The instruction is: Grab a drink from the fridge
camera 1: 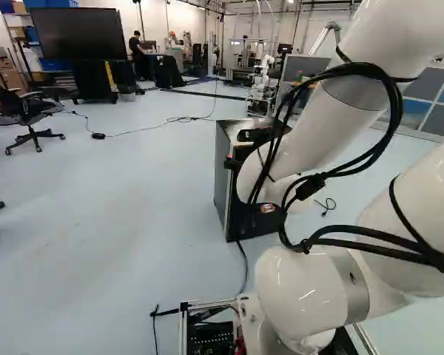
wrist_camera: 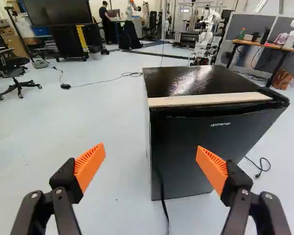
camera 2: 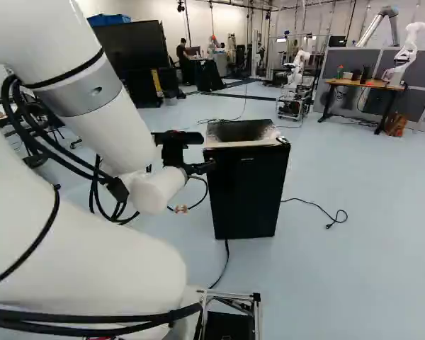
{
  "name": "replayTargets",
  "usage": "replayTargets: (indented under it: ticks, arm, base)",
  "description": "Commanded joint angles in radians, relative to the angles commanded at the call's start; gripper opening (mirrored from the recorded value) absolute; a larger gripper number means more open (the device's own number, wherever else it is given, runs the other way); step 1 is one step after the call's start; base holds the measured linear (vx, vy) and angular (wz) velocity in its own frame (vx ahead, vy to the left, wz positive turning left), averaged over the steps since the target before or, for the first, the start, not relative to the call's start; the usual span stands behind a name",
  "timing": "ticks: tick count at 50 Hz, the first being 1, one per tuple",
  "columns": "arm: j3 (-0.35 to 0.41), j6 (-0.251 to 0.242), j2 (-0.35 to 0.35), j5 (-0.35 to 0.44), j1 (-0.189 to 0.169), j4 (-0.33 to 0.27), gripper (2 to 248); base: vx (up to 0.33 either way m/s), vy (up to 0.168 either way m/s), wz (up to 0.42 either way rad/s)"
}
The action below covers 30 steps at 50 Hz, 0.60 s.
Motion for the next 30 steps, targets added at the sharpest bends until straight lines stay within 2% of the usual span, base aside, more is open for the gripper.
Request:
replayTargets:
  ticks: [12, 30]
  arm:
    - [-0.043, 0.0, -0.049, 0.0, 0.025, 0.004, 247]
    - [-0.103, 0.0, -0.114, 0.0, 0.083, 0.039, 247]
  base:
    - [0.0, 0.0, 0.0]
    - [0.0, 0.0, 0.0]
